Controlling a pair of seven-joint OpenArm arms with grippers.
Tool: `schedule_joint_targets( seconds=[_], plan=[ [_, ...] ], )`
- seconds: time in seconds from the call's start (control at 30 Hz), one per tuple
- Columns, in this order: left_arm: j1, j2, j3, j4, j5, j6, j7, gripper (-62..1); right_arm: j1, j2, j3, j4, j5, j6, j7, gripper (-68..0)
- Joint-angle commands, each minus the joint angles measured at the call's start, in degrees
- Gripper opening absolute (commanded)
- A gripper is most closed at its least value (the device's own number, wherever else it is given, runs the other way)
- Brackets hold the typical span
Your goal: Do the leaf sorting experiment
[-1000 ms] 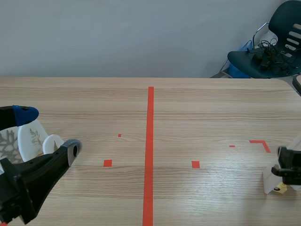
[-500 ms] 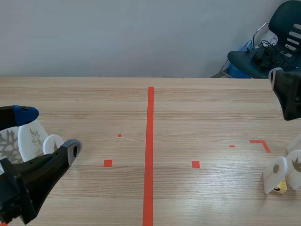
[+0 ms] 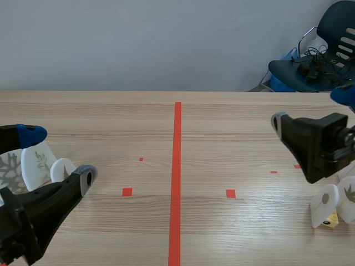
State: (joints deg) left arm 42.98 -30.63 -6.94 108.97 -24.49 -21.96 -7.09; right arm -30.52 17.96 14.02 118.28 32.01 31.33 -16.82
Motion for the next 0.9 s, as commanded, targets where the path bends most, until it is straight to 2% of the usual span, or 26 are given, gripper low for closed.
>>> schedule_joint_targets(
  seconds=[0.0,0.1,0.17,0.3,0.87],
  plan=[
    [-0.3,0.3,0.3,0.5,-0.4,-0.3,-0.8,1.4,0.5,0.3,-2.1,-0.2,0.5,0.0,0.8,0.4],
    [-0.3,0.3,0.3,0.5,-0.4,-0.3,-0.8,1.4,0.5,0.3,-6.8,-0.2,-1.1,-0.3,0.8,0.4],
    [-0.3,0.3,0.3,0.5,-0.4,-0.3,-0.8,1.4,0.5,0.3,-9.3,-0.2,-2.5,-1.6,0.8,0.4],
    [-0.3,0.3,0.3,0.5,-0.4,-0.3,-0.8,1.4,0.5,0.3,-12.3,-0.2,-3.5,-2.2,0.8,0.4],
    [-0.3,0.3,0.3,0.5,-0.4,-0.3,-0.8,1.4,0.5,0.3,-12.9,-0.2,-3.5,-2.1,1.1,0.4]
  ],
)
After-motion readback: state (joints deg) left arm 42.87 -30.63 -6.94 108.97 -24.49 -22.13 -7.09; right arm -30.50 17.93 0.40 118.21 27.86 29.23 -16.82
